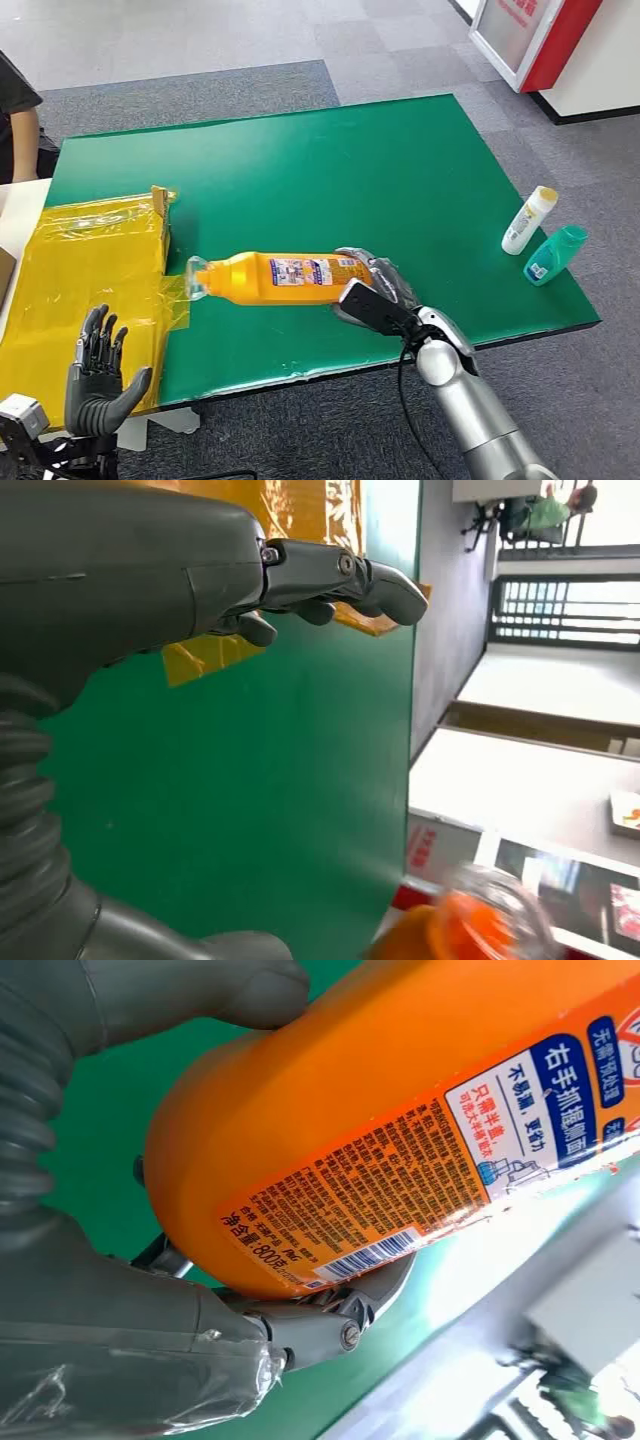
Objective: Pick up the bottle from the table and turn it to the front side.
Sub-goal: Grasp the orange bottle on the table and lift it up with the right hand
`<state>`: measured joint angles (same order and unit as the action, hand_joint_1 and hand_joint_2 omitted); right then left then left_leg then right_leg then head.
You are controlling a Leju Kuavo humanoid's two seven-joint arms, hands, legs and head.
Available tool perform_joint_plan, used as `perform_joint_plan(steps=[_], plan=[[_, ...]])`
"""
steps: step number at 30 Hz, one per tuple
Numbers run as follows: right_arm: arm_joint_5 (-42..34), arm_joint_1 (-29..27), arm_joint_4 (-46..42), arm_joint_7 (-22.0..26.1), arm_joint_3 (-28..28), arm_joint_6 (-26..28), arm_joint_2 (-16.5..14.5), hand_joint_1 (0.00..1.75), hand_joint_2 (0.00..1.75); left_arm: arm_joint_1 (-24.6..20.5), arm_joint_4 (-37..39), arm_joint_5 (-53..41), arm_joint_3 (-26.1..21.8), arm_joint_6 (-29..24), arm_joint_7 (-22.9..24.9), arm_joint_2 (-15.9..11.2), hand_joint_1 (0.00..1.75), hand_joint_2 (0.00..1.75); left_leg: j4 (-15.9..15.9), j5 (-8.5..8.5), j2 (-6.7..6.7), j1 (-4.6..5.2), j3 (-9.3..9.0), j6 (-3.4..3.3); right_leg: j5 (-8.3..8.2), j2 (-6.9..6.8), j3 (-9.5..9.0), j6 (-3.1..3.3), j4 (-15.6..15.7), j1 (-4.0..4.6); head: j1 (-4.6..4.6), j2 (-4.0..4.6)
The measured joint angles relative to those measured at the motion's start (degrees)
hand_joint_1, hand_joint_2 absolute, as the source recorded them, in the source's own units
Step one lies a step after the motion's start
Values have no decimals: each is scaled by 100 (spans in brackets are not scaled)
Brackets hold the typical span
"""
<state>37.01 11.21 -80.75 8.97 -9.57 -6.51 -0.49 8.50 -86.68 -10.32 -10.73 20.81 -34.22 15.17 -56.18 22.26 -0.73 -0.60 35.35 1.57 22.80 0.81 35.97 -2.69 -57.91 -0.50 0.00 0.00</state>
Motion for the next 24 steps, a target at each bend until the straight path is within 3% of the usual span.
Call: perform_joint_plan(steps=[10,15,24], plan=[[-523,-103,10,277,-250,-175,-750,175,175,-135,-215,191,172,191,271,-32,0,175,0,-3,0,0,0,2,-4,0,-1,-2,0,-1,-2,0],[-478,23,550,339,-665,59,-1060,175,175,-354,-411,335,692,199,563,-101,0,175,0,-7,0,0,-1,2,-5,-1,-1,-1,-2,0,-1,0],[-282,213,1327,431,-1102,331,-1242,175,175,-619,-787,377,1622,30,908,-170,0,175,-1,-6,0,1,0,0,-6,-1,-1,-3,-1,-2,-2,0]])
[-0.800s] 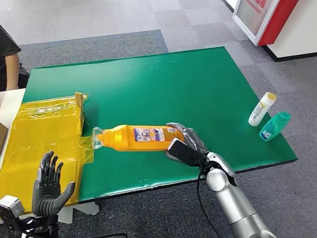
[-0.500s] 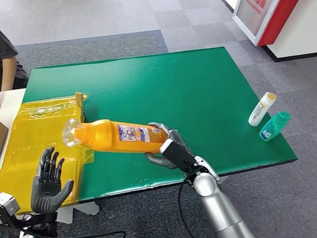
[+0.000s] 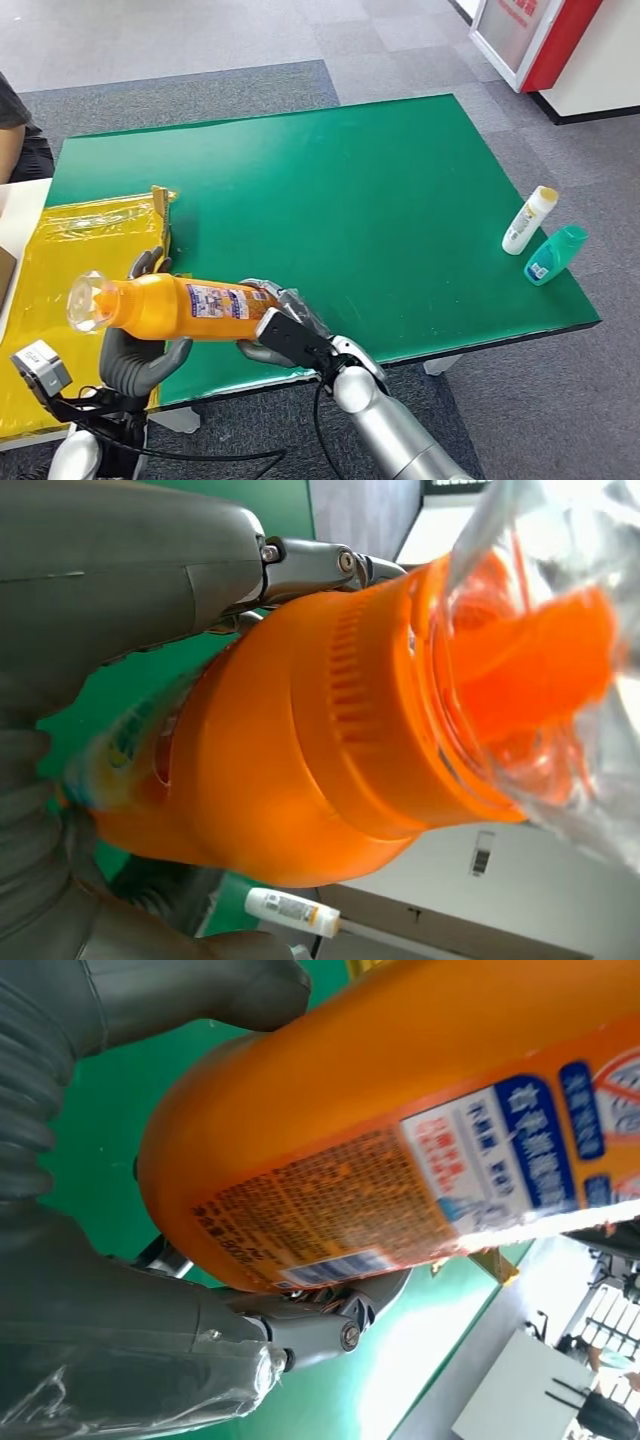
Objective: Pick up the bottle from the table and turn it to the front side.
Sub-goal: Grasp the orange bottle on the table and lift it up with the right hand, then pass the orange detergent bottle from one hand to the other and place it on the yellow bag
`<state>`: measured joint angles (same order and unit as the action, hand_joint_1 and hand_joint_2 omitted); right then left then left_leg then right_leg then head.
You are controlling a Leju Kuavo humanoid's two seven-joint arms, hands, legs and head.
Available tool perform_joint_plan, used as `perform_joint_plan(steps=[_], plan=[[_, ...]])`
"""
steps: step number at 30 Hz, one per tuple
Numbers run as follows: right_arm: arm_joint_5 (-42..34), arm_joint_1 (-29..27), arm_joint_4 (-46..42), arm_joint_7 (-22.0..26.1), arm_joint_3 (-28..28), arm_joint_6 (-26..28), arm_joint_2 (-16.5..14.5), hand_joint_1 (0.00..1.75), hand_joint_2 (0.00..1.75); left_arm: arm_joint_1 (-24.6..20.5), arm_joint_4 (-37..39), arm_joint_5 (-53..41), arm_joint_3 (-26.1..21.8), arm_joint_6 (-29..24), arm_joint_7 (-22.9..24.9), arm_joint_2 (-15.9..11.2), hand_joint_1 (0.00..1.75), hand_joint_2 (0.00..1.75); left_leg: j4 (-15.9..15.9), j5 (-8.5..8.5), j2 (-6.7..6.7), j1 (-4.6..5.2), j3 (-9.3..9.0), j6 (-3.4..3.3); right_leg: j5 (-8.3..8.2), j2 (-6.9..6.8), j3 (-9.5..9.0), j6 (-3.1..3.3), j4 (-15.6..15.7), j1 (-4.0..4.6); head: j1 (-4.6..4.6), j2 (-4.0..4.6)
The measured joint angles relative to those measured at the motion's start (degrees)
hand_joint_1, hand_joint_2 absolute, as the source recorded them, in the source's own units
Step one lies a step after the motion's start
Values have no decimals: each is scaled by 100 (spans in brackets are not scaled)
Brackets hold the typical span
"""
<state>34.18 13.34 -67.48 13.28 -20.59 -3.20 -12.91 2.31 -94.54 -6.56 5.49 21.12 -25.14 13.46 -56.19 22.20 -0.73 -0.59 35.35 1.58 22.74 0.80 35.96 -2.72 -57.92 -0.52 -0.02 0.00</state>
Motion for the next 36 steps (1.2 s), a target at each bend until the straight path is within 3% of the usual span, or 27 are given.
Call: perform_joint_plan(steps=[5,6,9,10,20,24,30,36], plan=[[35,50,152,-32,-74,56,-34,175,175,-44,-168,-470,302,-499,-45,0,4,175,0,0,0,0,0,0,1,0,1,1,0,0,0,0],[48,51,166,-54,-76,71,-37,175,175,-45,-204,-601,341,-646,-91,0,34,175,0,0,0,0,0,0,1,0,1,1,0,0,0,0],[70,51,219,-111,-73,104,-40,175,175,-44,-335,-853,436,-939,-226,0,158,175,0,0,0,-1,0,0,1,0,1,1,0,1,1,0],[72,52,241,-119,-72,109,-40,175,175,-44,-378,-900,461,-983,-257,0,172,175,0,0,0,0,0,0,1,0,1,1,0,1,0,0],[79,55,420,-117,-67,113,-50,175,175,-36,-515,-998,630,-1048,-309,-7,175,175,0,0,0,0,0,0,1,0,1,1,0,0,-1,0],[94,47,443,-121,-65,113,-54,5,175,-36,-515,-888,638,-1019,-298,-7,175,175,0,0,0,0,0,0,1,0,1,1,0,0,-1,0],[78,15,404,-137,-50,113,-54,0,175,-34,-519,-991,638,-1068,-224,-19,175,175,0,0,0,0,0,0,1,0,1,1,0,0,1,0],[-23,-173,41,-133,23,61,-27,0,175,-101,-645,-1930,634,-1394,59,-130,175,175,0,0,1,0,-1,1,1,1,3,1,0,0,0,0]])
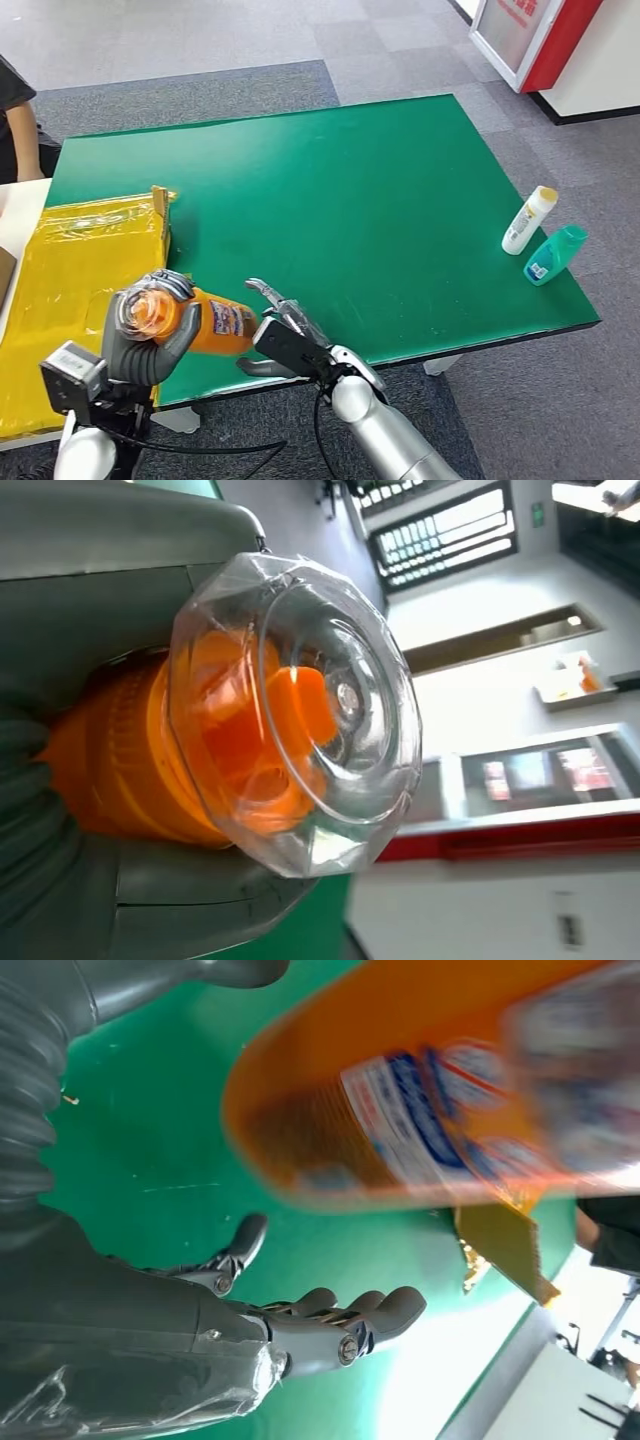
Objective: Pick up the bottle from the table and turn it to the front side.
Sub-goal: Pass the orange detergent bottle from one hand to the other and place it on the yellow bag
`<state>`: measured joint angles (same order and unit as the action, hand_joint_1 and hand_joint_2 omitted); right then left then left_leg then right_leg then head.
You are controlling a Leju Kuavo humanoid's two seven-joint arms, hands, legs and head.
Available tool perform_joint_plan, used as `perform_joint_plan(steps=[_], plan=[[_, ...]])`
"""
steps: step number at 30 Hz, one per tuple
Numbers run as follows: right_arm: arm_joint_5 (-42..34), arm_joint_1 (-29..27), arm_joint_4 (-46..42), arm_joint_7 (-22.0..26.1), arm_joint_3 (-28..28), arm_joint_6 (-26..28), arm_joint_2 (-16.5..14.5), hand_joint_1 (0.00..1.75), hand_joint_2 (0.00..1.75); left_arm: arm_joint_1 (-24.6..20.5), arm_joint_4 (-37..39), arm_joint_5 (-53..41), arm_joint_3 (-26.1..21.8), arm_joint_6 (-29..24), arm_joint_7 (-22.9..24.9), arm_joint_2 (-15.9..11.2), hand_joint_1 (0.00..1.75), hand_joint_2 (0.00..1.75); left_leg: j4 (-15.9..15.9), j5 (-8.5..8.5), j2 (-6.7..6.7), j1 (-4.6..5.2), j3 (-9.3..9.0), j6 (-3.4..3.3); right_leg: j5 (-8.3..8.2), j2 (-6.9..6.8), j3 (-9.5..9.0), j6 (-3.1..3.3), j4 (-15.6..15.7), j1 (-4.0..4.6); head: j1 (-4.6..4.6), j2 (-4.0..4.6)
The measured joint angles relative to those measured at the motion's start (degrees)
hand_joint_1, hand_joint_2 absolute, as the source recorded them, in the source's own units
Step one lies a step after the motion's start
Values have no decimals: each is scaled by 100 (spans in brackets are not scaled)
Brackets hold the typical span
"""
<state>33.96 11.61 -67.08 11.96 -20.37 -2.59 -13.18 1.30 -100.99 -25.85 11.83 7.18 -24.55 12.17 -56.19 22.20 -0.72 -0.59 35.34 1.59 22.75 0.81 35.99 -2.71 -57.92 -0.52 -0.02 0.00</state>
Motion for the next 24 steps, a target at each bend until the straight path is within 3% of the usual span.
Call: perform_joint_plan(steps=[7,13,19,24], plan=[[-96,-288,-604,28,207,-102,44,0,175,-386,-115,-1564,11,-348,677,-551,175,175,0,-3,1,-1,0,3,-3,0,3,6,-1,1,1,0],[-232,-510,-939,72,425,-256,71,0,175,-1088,25,-2170,153,135,1428,-1469,175,175,0,-10,2,-2,-1,13,-10,1,8,13,-2,2,-1,0],[-372,-594,-963,137,541,-338,98,0,175,-1827,687,-3091,429,245,1751,-2301,175,175,0,-15,4,-2,0,15,-14,2,11,17,-3,3,1,0],[-466,-647,-930,172,575,-378,102,0,175,-2156,1351,-3910,757,61,1801,-2668,175,175,0,-15,5,-2,0,15,-15,4,10,18,-3,3,-1,0]])
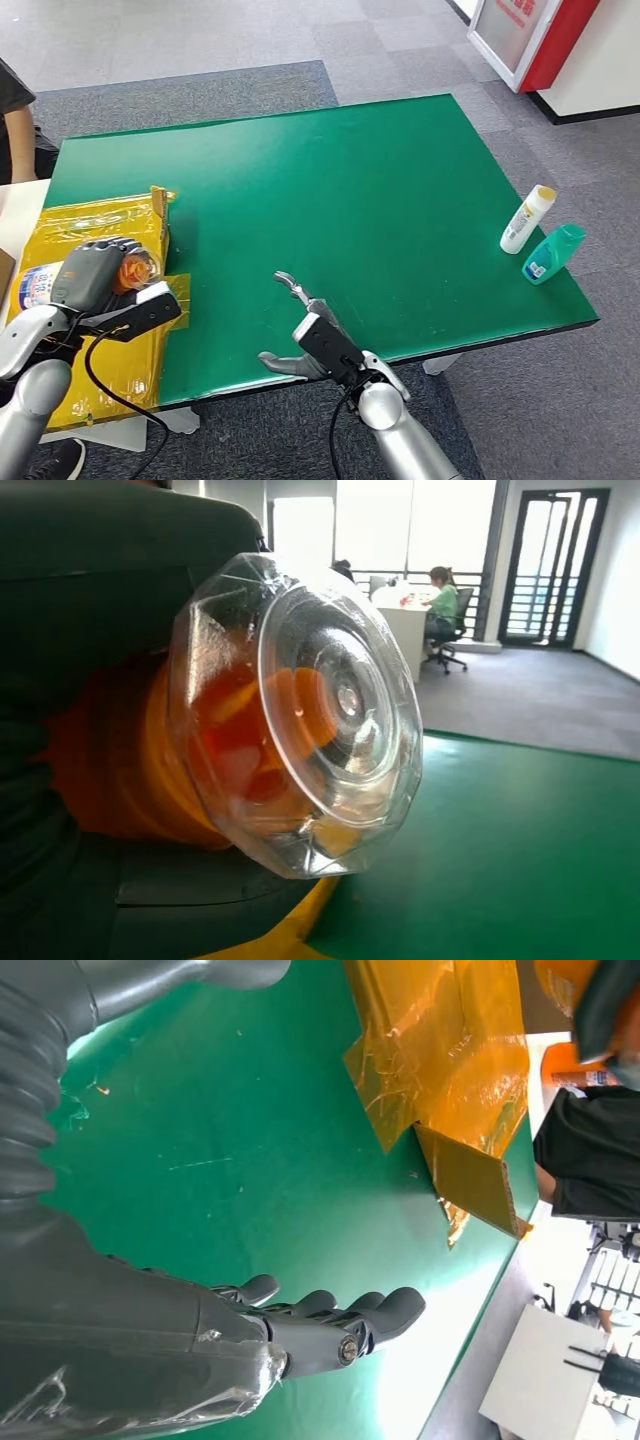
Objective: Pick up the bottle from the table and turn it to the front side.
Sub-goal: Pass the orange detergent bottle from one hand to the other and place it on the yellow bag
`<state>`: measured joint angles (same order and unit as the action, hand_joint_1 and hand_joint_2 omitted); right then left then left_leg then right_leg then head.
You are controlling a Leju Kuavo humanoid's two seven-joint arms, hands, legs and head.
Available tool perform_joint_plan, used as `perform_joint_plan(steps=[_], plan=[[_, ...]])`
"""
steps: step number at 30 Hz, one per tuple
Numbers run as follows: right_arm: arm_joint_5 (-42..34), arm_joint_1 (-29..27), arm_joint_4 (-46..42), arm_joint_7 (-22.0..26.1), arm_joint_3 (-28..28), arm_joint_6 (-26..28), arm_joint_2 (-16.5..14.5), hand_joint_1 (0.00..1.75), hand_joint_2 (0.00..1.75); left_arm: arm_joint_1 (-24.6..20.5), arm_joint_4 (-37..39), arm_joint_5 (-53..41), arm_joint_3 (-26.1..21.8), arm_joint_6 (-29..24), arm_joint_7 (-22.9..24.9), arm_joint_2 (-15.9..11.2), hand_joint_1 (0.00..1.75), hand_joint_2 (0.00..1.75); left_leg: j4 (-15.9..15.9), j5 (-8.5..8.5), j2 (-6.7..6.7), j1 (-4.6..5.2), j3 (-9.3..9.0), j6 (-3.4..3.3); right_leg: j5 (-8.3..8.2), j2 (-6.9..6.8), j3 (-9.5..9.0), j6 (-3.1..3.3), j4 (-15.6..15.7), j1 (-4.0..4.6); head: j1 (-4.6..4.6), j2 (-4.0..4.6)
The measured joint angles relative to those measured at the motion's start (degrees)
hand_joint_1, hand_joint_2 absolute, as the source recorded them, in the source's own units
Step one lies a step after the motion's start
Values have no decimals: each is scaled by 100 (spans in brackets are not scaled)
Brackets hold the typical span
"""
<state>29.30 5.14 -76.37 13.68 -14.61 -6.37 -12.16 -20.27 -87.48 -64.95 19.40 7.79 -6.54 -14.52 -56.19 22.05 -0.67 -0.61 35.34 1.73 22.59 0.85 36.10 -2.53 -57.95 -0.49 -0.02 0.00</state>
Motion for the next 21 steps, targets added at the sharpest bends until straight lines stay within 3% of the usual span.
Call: perform_joint_plan(steps=[3,7,21], plan=[[-4,-5,3,3,1,-2,1,0,175,-12,43,-47,22,-19,3,-17,175,175,0,0,0,0,0,0,0,0,0,0,0,0,0,0],[-51,-135,229,47,14,-32,22,0,175,-107,1195,-856,460,-597,89,-120,175,175,0,2,0,0,2,1,2,0,2,-1,1,-1,1,0],[42,-228,558,47,2,-129,31,0,175,-48,2580,-1972,467,-1609,401,478,175,175,0,2,0,0,2,1,2,-1,0,-1,1,-1,1,0]])
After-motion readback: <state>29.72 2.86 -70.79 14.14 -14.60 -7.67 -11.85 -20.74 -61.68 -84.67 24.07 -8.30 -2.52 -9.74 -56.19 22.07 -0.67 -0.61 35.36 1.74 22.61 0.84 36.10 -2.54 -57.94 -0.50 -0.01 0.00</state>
